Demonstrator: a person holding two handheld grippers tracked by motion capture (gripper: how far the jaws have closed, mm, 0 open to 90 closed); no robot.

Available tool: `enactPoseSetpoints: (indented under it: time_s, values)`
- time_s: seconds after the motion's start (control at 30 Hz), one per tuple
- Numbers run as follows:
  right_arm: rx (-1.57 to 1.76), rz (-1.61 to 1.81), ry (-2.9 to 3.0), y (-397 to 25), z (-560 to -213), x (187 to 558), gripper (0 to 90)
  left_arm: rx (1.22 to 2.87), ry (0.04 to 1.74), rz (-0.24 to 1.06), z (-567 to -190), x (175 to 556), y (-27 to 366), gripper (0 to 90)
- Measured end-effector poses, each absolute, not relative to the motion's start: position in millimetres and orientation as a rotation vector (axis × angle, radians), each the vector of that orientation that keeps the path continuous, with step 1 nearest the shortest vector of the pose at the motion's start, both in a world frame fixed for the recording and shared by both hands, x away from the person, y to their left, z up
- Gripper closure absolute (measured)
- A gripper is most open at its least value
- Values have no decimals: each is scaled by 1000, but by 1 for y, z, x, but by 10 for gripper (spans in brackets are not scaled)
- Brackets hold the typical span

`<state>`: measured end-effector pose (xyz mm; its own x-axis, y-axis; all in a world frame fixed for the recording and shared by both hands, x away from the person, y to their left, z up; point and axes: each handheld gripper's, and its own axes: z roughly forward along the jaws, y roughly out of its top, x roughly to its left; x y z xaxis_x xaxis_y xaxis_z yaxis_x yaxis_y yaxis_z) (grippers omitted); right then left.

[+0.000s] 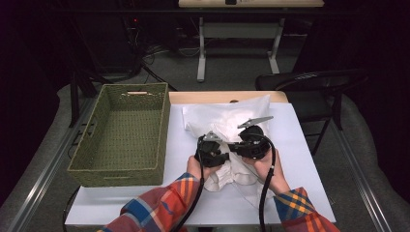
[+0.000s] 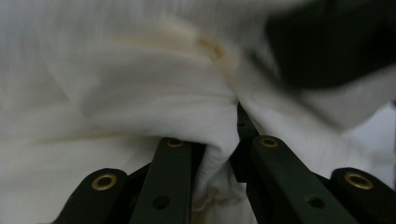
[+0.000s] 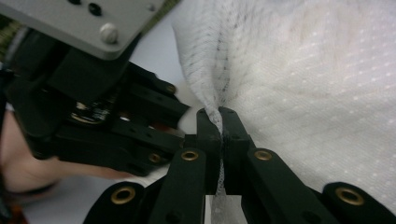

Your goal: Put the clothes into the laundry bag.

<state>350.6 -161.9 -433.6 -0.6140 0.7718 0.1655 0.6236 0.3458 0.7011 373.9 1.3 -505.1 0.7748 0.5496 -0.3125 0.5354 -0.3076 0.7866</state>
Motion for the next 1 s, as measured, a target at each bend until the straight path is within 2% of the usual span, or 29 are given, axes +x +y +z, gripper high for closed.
enactPoseSetpoints:
  time_s: [0.07, 0.13, 0.2, 0.37, 0.53, 0.67, 0.73, 0.93, 1.0]
  values:
    - [1265, 1171, 2401, -164, -426, 348, 890, 1967, 820, 30, -505, 380, -2, 815]
    - [1295, 1187, 2406, -169, -427, 349, 889, 2009, 847, -11, -518, 389, -2, 782]
    - [1327, 1141, 2424, -172, -438, 353, 886, 2054, 844, -20, -523, 391, 0, 684]
    - [1333, 1079, 2428, -175, -445, 357, 880, 2138, 779, 14, -515, 382, 16, 371]
    - [1315, 1060, 2446, -174, -445, 358, 862, 2184, 789, 47, -507, 372, 37, 220]
    - [1303, 1037, 2456, -170, -446, 358, 854, 2238, 855, 69, -508, 368, 50, 107]
    - [1304, 1030, 2457, -170, -446, 358, 854, 2271, 911, 68, -514, 369, 53, 18]
    - [1306, 1021, 2466, -169, -450, 359, 850, 2267, 1003, -22, -537, 377, 54, 0]
    - [1307, 1021, 2469, -167, -450, 358, 850, 2218, 1017, -45, -542, 378, 52, 56]
